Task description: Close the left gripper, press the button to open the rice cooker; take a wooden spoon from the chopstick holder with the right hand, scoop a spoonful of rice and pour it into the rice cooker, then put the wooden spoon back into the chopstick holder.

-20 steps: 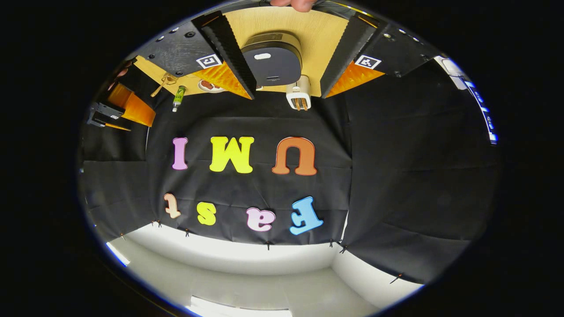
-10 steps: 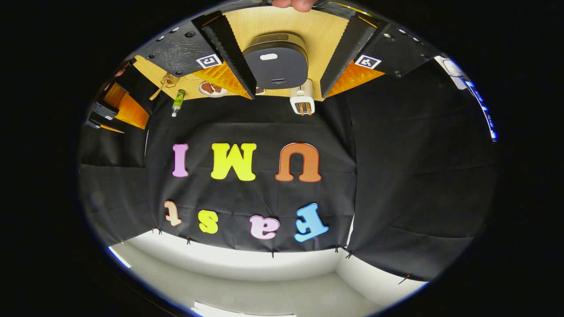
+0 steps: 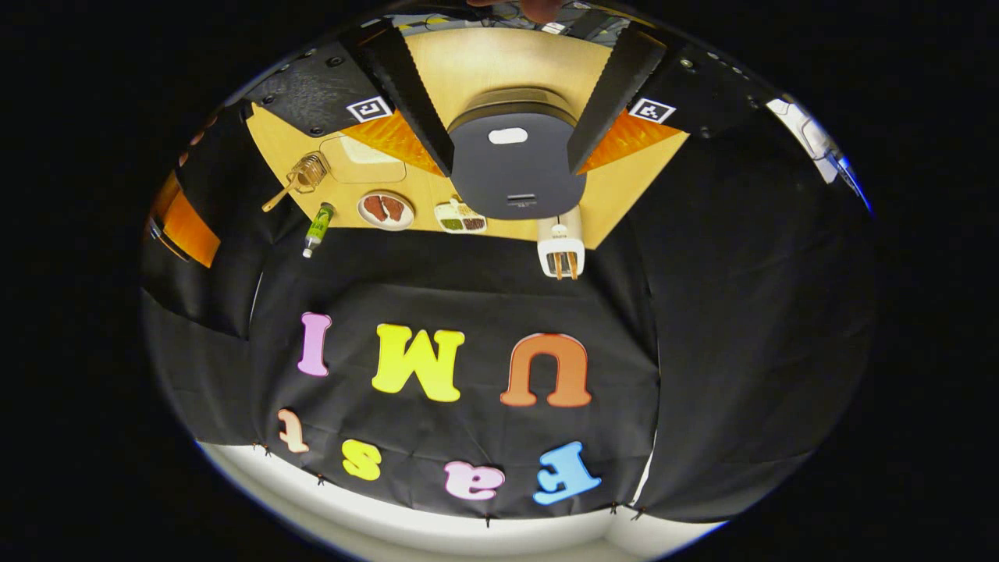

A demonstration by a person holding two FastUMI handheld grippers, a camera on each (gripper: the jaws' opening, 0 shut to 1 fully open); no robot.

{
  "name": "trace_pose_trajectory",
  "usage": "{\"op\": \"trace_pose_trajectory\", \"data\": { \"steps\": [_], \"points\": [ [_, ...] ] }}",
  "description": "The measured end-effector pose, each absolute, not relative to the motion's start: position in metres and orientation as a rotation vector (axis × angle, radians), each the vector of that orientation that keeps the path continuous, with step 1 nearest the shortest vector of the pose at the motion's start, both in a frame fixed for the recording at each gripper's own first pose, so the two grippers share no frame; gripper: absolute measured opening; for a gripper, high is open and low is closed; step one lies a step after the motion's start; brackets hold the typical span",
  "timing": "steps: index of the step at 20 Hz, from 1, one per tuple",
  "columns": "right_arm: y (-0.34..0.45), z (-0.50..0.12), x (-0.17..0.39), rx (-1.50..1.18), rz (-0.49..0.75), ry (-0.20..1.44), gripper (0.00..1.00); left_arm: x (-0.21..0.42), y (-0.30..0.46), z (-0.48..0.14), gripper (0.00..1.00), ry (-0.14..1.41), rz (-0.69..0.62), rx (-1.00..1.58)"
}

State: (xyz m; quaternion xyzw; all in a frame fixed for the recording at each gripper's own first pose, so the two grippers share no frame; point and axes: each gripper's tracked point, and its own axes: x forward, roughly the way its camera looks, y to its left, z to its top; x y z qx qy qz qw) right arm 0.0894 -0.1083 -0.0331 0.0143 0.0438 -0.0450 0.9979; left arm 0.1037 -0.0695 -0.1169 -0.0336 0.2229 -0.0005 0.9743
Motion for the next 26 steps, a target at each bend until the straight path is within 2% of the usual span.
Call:
{"op": "trace_pose_trajectory", "data": {
  "steps": [2, 3, 4, 5, 6, 7, 8, 9, 10, 11, 12, 19, 26],
  "points": [
    [-0.119, -0.039, 0.101, 0.036, -0.097, 0.104, 1.0, 0.118, -0.071, -0.137, 0.94, 0.524, 0.008, -0.086],
    [-0.124, -0.042, 0.106, 0.041, -0.098, 0.113, 1.0, 0.124, -0.07, -0.147, 0.88, 0.56, 0.016, -0.089],
    [-0.128, -0.044, 0.111, 0.046, -0.1, 0.12, 1.0, 0.129, -0.071, -0.158, 0.78, 0.6, 0.022, -0.093],
    [-0.132, -0.046, 0.115, 0.051, -0.102, 0.126, 1.0, 0.133, -0.07, -0.169, 0.62, 0.645, 0.027, -0.097],
    [-0.136, -0.049, 0.119, 0.055, -0.106, 0.133, 1.0, 0.136, -0.071, -0.179, 0.56, 0.679, 0.026, -0.099],
    [-0.14, -0.052, 0.122, 0.057, -0.108, 0.141, 1.0, 0.143, -0.071, -0.186, 0.44, 0.7, 0.032, -0.095],
    [-0.144, -0.054, 0.124, 0.059, -0.109, 0.148, 1.0, 0.151, -0.07, -0.191, 0.39, 0.717, 0.039, -0.092],
    [-0.148, -0.057, 0.128, 0.058, -0.112, 0.155, 1.0, 0.156, -0.069, -0.198, 0.28, 0.732, 0.047, -0.089],
    [-0.152, -0.059, 0.13, 0.057, -0.115, 0.162, 1.0, 0.161, -0.069, -0.205, 0.21, 0.754, 0.045, -0.099],
    [-0.156, -0.061, 0.131, 0.057, -0.119, 0.168, 1.0, 0.162, -0.07, -0.21, 0.06, 0.78, 0.042, -0.12],
    [-0.16, -0.064, 0.133, 0.057, -0.122, 0.173, 1.0, 0.162, -0.075, -0.214, 0.0, 0.811, 0.027, -0.142],
    [-0.173, -0.077, 0.143, 0.066, -0.132, 0.207, 1.0, 0.167, -0.075, -0.253, 0.0, 0.943, 0.011, -0.163],
    [-0.173, -0.082, 0.14, 0.083, -0.133, 0.216, 1.0, 0.161, -0.073, -0.259, 0.0, 0.994, 0.006, -0.142]
  ]
}}
